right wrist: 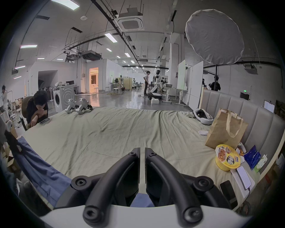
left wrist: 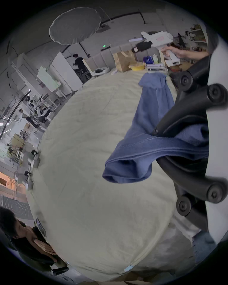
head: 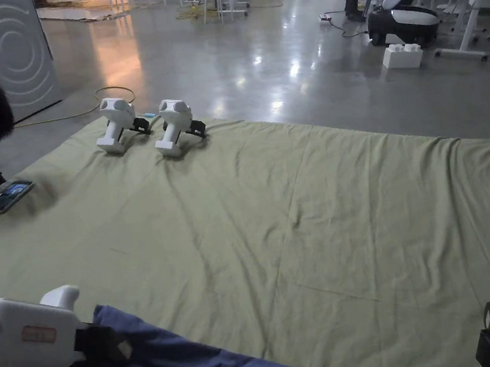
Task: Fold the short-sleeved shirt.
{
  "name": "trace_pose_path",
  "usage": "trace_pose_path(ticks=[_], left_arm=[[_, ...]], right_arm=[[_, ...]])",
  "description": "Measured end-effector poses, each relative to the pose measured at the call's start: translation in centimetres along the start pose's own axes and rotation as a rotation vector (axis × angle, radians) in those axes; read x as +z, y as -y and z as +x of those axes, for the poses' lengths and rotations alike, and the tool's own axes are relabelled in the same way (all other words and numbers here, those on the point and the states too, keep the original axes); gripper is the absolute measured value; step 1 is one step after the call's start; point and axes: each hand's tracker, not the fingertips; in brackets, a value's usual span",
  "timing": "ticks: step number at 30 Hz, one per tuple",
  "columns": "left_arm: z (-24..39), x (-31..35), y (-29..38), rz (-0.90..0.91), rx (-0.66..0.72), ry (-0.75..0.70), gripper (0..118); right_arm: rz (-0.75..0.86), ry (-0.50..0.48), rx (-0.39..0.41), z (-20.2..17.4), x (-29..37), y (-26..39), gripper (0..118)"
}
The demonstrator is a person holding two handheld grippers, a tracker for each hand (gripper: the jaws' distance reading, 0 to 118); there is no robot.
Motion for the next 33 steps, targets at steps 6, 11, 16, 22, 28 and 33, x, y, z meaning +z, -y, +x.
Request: trace_pose_path(ticks=[6, 11, 16, 22, 28, 33], left_arm=[[6.7, -3.0, 1.4, -0.055, -0.071, 0.188, 12], [13.2, -7.3, 3.3, -0.110, -0.125, 0.231, 13], [17.0, -13.5, 5.3, -0.216, -0.183, 0.158, 13], [18.4, -19.6, 7.8, -0.284, -0.206, 0.008, 13], [19.2, -21.1, 8.5, -0.272, -0.172, -0.030, 13], [19.4, -21.1, 8.4, -0.271, -0.151, -0.036, 34]], right_arm=[[-0.021, -0.001, -0.022, 0.6, 0.3, 0.9, 9], [-0.039, 0.004, -0.039, 1.3, 0.8, 1.6, 8], [-0.050, 0.013, -0.050, 2.0, 1.2, 2.0, 9], [-0.055, 0.036, -0.055, 3.3, 1.8, 2.3, 9], [-0.070, 0.054, -0.063, 4.0, 1.9, 2.6, 9], [-0.080, 0.057, -0.064, 4.2, 1.9, 2.9, 9]])
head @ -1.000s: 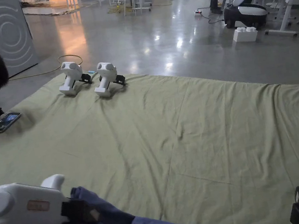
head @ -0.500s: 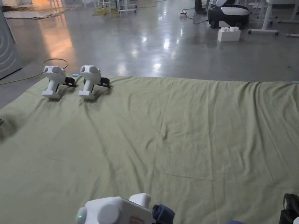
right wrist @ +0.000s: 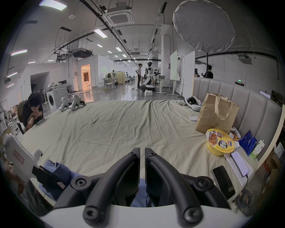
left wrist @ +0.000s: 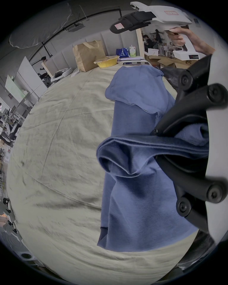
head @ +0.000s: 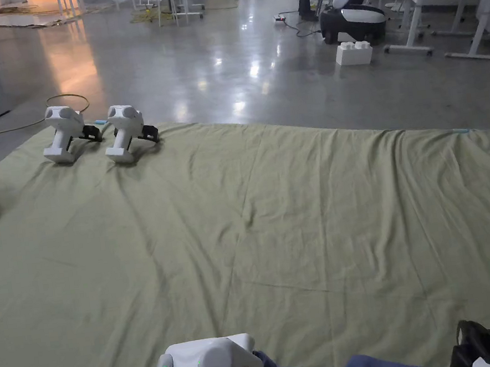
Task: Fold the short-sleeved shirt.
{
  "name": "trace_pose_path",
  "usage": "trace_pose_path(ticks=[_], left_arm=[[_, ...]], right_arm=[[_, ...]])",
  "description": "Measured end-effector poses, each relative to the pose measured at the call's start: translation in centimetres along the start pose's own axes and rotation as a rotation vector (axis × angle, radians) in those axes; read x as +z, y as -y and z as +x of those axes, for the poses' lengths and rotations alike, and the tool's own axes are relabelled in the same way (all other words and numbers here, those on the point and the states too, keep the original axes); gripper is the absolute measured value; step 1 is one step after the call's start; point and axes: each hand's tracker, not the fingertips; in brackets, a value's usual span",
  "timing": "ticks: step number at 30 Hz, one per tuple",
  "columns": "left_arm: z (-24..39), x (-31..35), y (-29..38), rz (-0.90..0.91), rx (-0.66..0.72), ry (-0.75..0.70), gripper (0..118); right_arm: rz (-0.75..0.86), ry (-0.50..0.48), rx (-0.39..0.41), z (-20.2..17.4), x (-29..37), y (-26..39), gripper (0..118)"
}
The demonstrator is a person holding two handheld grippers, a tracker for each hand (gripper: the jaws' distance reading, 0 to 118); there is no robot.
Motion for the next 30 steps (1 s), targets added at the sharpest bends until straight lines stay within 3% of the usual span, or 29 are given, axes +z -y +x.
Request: trace_pose_path(ticks=[1, 2, 11, 15, 17, 19, 28, 30], left_arm=[[0.0, 0.1, 0.0, -0.008, 0.004, 0.016, 54], [-0.1, 0.3, -0.2, -0.016, 0.011, 0.058, 62], [-0.1, 6.0, -0.9, 0.091, -0.002, 0.148, 64], [-0.3, 7.0, -0.7, 0.158, -0.046, 0.073, 63], [-0.4, 6.0, -0.5, 0.125, -0.047, 0.015, 52], [-0.5, 4.5, -0.1, 0.087, -0.056, 0.015, 21], [2.2, -1.4, 1.6, 0.002, -0.109, 0.036, 21], [3.4, -1.6, 2.2, 0.030, -0.201, 0.020, 21]], right_arm=[[-0.001, -0.001, 0.000, 0.0, 0.1, 0.0, 9], [-0.001, -0.002, 0.001, 0.0, 0.1, 0.0, 9], [-0.006, -0.003, -0.012, 0.4, 0.4, -0.6, 9], [-0.005, 0.003, -0.022, 0.7, 0.5, -0.8, 9], [-0.004, 0.006, -0.026, 0.8, 0.6, -0.7, 9], [-0.006, 0.007, -0.027, 0.9, 0.6, -0.6, 9], [-0.044, -0.010, -0.055, 0.7, 0.1, 0.0, 9], [-0.049, -0.015, -0.080, 0.8, 0.1, -0.1, 9]])
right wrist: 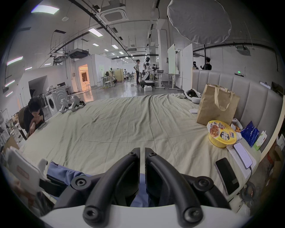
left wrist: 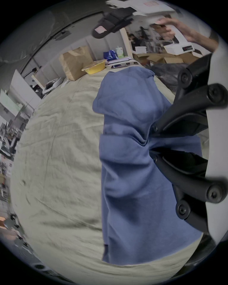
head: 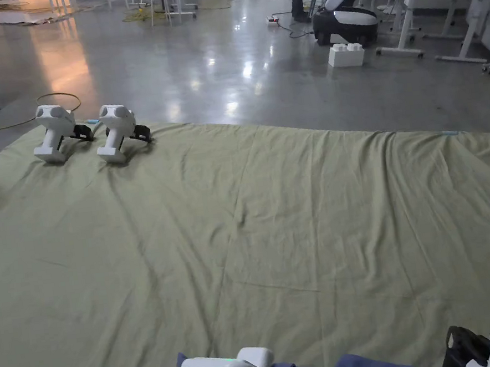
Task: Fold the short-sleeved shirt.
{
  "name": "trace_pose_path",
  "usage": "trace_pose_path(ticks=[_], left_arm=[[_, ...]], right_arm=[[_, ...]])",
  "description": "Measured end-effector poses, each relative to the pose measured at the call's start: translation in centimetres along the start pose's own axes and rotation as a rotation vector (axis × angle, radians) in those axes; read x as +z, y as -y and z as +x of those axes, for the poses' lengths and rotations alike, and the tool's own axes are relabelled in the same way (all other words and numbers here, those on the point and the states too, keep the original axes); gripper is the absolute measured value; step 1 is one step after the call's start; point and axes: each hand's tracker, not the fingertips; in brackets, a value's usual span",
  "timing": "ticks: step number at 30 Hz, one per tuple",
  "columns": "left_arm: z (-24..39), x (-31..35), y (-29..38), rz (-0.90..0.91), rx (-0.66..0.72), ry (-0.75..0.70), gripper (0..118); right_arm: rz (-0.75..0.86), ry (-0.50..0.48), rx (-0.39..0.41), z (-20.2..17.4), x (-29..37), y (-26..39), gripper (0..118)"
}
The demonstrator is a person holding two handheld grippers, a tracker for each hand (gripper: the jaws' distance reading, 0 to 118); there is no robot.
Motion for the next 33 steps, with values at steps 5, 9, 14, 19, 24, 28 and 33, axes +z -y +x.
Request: trace_pose_path(ticks=[5, 9, 14, 19, 24, 28, 33], left_arm=[[0.4, -1.3, 0.6, 0.020, -0.028, 0.009, 21], [-1.2, -1.1, 0.8, 0.049, 0.074, 0.084, 21], [-2.5, 1.1, 1.0, 0.051, 0.066, 0.118, 28], [-6.9, 6.4, 1.0, 0.137, 0.098, 0.154, 72], [-14.3, 9.7, 1.0, 0.213, 0.184, 0.123, 83], [-19.9, 8.6, 2.0, 0.197, 0.292, 0.217, 83], [-23.2, 4.4, 3.7, 0.114, 0.447, 0.354, 83]], right_arm=[[0.003, -0.001, 0.013, -0.3, -0.1, -0.1, 9], [-0.003, -0.006, 0.015, -0.6, -0.2, -0.2, 9], [-0.007, -0.012, 0.033, -0.8, -0.2, -0.2, 9], [-0.007, -0.013, 0.049, -0.6, -0.5, -0.5, 9], [-0.011, -0.014, 0.051, -0.6, -0.8, -0.9, 9], [-0.011, -0.022, 0.045, -1.0, -1.0, -1.0, 9], [-0.019, -0.031, 0.043, -1.7, -1.3, -0.9, 9]])
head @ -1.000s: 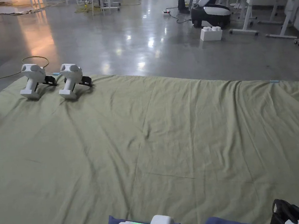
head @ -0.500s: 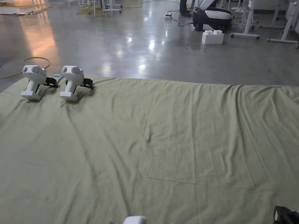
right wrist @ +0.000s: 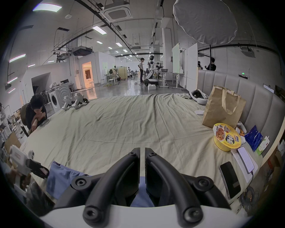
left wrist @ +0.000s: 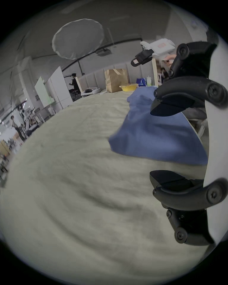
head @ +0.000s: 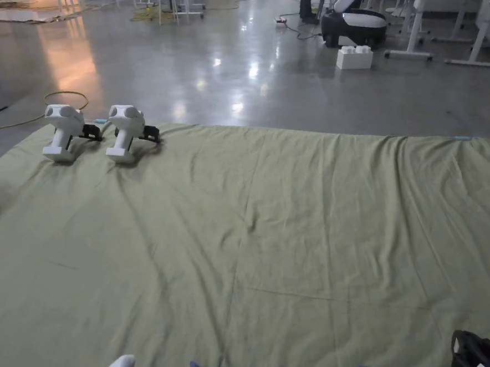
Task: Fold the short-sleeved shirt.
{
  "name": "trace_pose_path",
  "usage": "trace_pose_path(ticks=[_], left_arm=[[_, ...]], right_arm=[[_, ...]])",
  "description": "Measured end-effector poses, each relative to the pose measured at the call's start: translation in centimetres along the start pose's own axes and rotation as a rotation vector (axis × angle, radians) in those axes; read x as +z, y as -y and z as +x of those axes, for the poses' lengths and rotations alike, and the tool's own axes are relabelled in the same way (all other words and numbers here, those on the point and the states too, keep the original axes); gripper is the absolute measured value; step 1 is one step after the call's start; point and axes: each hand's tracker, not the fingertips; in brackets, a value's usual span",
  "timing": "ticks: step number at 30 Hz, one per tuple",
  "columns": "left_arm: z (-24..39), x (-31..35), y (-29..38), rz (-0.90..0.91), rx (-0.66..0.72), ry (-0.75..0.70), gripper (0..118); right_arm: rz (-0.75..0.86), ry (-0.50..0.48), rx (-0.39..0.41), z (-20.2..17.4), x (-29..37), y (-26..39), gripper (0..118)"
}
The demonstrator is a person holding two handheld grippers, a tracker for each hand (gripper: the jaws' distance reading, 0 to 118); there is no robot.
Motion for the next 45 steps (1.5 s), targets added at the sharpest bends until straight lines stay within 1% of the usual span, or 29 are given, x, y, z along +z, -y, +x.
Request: trace_pose_path(ticks=[2, 3, 5, 6, 7, 8, 9, 10, 11, 12, 13, 14, 15, 17, 21, 22, 23, 25, 26, 30, 32, 34, 35, 45], left_arm=[[-0.6, -0.1, 0.3, 0.060, -0.002, 0.086, 83], [0.5, 0.0, 0.8, 0.065, 0.011, 0.128, 83], [0.2, -0.9, 1.0, 0.026, 0.048, 0.186, 83], [0.1, -1.6, 1.0, -0.002, 0.046, 0.226, 83], [2.4, -1.5, 2.2, -0.008, 0.029, 0.246, 82], [2.5, -1.8, 2.3, 0.004, 0.036, 0.244, 81], [2.5, -2.1, 2.3, 0.017, 0.061, 0.255, 76], [2.7, -2.4, 2.3, 0.014, 0.072, 0.251, 62], [1.9, -2.9, 1.9, 0.011, 0.076, 0.221, 38], [2.0, -3.4, 2.0, -0.002, 0.060, 0.144, 19], [2.1, -3.7, 2.1, -0.014, 0.066, 0.081, 19], [2.4, -3.6, 2.1, 0.003, 0.059, 0.146, 19], [2.3, -3.0, 1.9, 0.018, 0.029, 0.158, 19], [2.9, -2.3, 1.6, 0.014, 0.006, 0.110, 18], [4.3, 1.0, 1.2, 0.040, 0.004, 0.151, 17], [4.7, 2.0, 0.9, 0.061, -0.006, 0.140, 17], [3.2, 2.8, -0.4, 0.074, -0.012, 0.136, 17], [3.6, 5.3, -1.3, 0.096, -0.015, 0.127, 17], [3.9, 6.7, -1.7, 0.106, -0.023, 0.111, 17], [4.7, 11.7, -3.5, 0.162, -0.056, -0.044, 17], [7.8, 13.4, -3.0, 0.171, -0.115, -0.162, 17], [9.6, 14.0, -3.0, 0.165, -0.167, -0.254, 17], [9.5, 13.4, -3.5, 0.158, -0.182, -0.283, 17], [19.6, 9.9, -0.6, 0.100, -0.302, -0.335, 17]], right_arm=[[-0.003, -0.003, 0.002, -0.2, 0.0, 0.0, 9], [-0.004, -0.002, 0.004, -0.4, 0.0, 0.1, 9], [-0.004, -0.004, 0.004, -0.5, 0.1, 0.1, 9], [-0.006, -0.005, 0.003, -0.6, 0.0, 0.1, 9], [-0.008, -0.007, 0.002, -0.7, 0.0, 0.1, 9], [-0.010, -0.009, 0.001, -0.8, -0.1, 0.1, 9], [-0.011, -0.011, 0.000, -0.9, 0.0, 0.2, 9], [-0.010, -0.010, 0.001, -1.0, 0.0, 0.2, 9], [-0.009, -0.010, 0.002, -1.1, 0.1, 0.3, 9], [-0.006, -0.012, 0.002, -1.1, 0.1, 0.3, 9], [-0.004, -0.014, 0.003, -1.1, 0.1, 0.3, 9], [0.001, -0.014, 0.006, -1.2, 0.1, 0.4, 9], [0.005, -0.014, 0.011, -1.3, 0.1, 0.4, 9], [0.011, -0.013, 0.017, -1.3, 0.2, 0.3, 9], [0.015, -0.017, 0.019, -1.3, 0.2, 0.0, 9], [0.015, -0.018, 0.020, -1.3, 0.2, 0.0, 9], [0.016, -0.020, 0.021, -1.3, 0.2, -0.1, 9], [0.018, -0.023, 0.025, -1.3, 0.3, -0.1, 9], [0.018, -0.026, 0.027, -1.3, 0.3, -0.2, 9], [0.019, -0.036, 0.030, -1.4, 0.3, -0.1, 9], [0.019, -0.040, 0.031, -1.5, 0.2, 0.0, 9], [0.017, -0.045, 0.032, -1.6, 0.1, 0.1, 9], [0.015, -0.048, 0.032, -1.6, 0.0, 0.2, 9], [0.010, -0.053, 0.022, -1.4, 0.1, 0.4, 9]])
